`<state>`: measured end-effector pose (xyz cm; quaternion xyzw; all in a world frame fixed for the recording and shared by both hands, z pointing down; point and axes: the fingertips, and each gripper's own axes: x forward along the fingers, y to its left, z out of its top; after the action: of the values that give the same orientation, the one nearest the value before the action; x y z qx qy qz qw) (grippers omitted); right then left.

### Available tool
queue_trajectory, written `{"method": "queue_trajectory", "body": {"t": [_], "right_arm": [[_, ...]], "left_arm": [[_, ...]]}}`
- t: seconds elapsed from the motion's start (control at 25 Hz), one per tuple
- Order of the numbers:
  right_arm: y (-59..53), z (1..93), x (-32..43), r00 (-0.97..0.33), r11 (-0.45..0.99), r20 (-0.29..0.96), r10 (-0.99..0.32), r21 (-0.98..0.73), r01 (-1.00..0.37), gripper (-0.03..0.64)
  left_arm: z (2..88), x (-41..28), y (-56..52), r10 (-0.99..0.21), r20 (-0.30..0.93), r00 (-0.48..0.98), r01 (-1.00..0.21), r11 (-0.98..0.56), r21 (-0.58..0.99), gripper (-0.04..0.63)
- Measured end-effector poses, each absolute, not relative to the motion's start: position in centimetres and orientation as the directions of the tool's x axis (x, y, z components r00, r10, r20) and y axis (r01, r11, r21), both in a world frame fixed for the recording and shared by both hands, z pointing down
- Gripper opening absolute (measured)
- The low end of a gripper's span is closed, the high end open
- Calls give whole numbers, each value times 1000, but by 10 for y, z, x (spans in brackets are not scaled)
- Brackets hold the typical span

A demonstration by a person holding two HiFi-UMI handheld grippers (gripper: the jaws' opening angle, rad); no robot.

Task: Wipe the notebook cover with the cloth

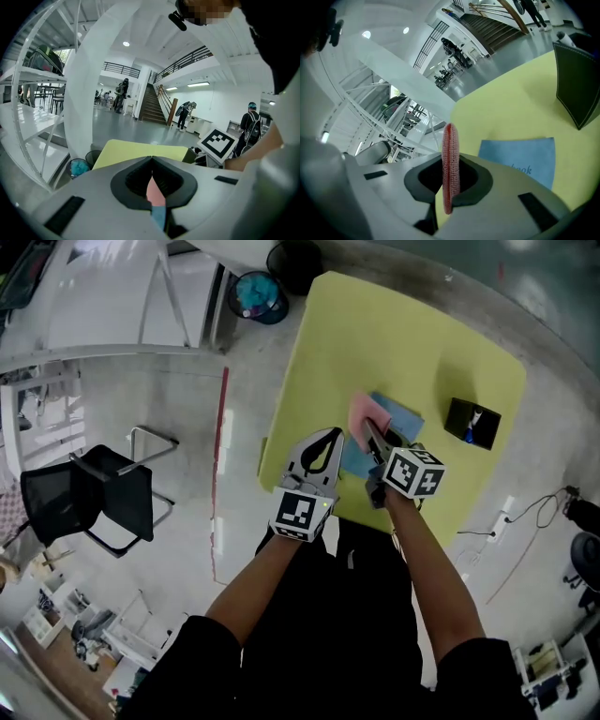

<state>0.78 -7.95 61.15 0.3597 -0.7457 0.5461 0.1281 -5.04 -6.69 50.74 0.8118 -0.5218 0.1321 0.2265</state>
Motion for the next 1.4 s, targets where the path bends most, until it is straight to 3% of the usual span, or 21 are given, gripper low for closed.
{"method": "queue_trajectory", "body": {"t": [0.64, 1.16, 1.4], "right_arm": [[-103, 672, 10, -678, 1, 638, -364, -728, -686, 37], [-107, 687, 16, -663, -121, 663, -348, -733, -669, 37], [-107, 689, 24, -644, -110, 698, -312, -700, -705, 37]], "left_arm": [[542, -50, -88, -778, 486, 399, -909, -267, 319, 8], [557, -49, -86, -750, 529, 397, -915, -281, 289, 8], [555, -43, -86, -747, 532, 398, -915, -285, 286, 8]]}}
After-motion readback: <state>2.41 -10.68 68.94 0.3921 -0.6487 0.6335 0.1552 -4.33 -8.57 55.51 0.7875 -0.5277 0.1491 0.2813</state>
